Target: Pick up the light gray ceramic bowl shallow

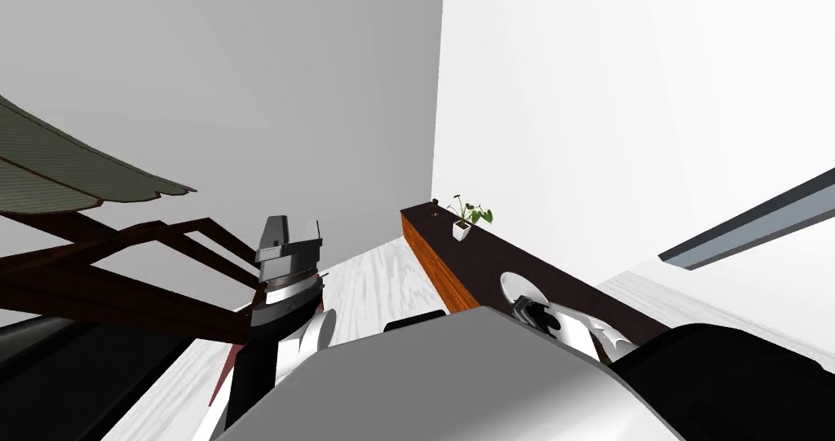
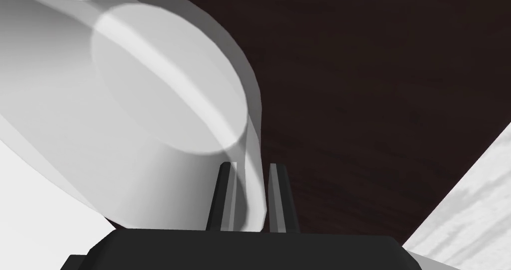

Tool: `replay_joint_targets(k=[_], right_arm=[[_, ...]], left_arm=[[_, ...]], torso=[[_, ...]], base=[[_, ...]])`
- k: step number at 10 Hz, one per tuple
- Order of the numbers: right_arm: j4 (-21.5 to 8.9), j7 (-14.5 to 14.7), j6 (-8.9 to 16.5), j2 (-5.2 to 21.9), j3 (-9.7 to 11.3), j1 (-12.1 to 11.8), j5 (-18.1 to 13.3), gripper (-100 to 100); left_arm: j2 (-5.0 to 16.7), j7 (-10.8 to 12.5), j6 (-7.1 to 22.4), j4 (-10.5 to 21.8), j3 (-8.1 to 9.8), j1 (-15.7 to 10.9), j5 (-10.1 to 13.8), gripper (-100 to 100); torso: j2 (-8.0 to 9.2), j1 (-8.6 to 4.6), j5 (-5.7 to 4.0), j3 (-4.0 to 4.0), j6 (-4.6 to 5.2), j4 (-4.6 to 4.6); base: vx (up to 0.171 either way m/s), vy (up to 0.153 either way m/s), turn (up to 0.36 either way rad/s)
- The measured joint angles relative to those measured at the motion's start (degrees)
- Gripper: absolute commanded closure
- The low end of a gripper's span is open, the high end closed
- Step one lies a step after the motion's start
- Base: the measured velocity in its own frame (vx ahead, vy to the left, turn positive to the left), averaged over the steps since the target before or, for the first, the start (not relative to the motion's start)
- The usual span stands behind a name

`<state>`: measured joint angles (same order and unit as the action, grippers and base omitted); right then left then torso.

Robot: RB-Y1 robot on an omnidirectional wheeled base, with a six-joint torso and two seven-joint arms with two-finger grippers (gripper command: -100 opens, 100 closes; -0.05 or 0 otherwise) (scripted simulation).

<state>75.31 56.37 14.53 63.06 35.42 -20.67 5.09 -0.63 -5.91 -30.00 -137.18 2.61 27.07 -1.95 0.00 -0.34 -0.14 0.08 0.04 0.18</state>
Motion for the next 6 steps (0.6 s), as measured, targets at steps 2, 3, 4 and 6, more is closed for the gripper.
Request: replay_joint_targets(k=[2,3,4,6], right_arm=[[3.76,2.49,2.15,1.23,0.69,0.48,0.99,100],[5.15,4.14,3.3,1.53,0.9,0.67,1.21,100],[6.58,5.47,4.31,1.48,1.32,1.17,1.47,100],[10.1,7.39,5.97,2.66,1.99,1.94,2.57,100]], left_arm=[[0.0,0.0,0.0,0.0,0.0,0.0,0.0,0],[0.0,0.0,0.0,0.0,0.0,0.0,0.0,0],[0.0,0.0,0.0,0.0,-0.01,-0.02,0.0,0],[0.0,0.0,0.0,0.0,0.0,-0.01,0.0,0]], torso=[[0.05,0.01,0.06,0.04,-0.02,0.03],[-0.02,0.0,0.05,0.0,-0.03,0.01],[0.08,0.06,0.03,0.06,-0.21,0.06],[0.08,0.09,0.14,0.08,-0.1,0.07]], base=[[0.114,-0.02,-0.398],[0.067,-0.009,-0.181],[0.006,-0.001,0.041],[0.11,-0.012,-0.377]])
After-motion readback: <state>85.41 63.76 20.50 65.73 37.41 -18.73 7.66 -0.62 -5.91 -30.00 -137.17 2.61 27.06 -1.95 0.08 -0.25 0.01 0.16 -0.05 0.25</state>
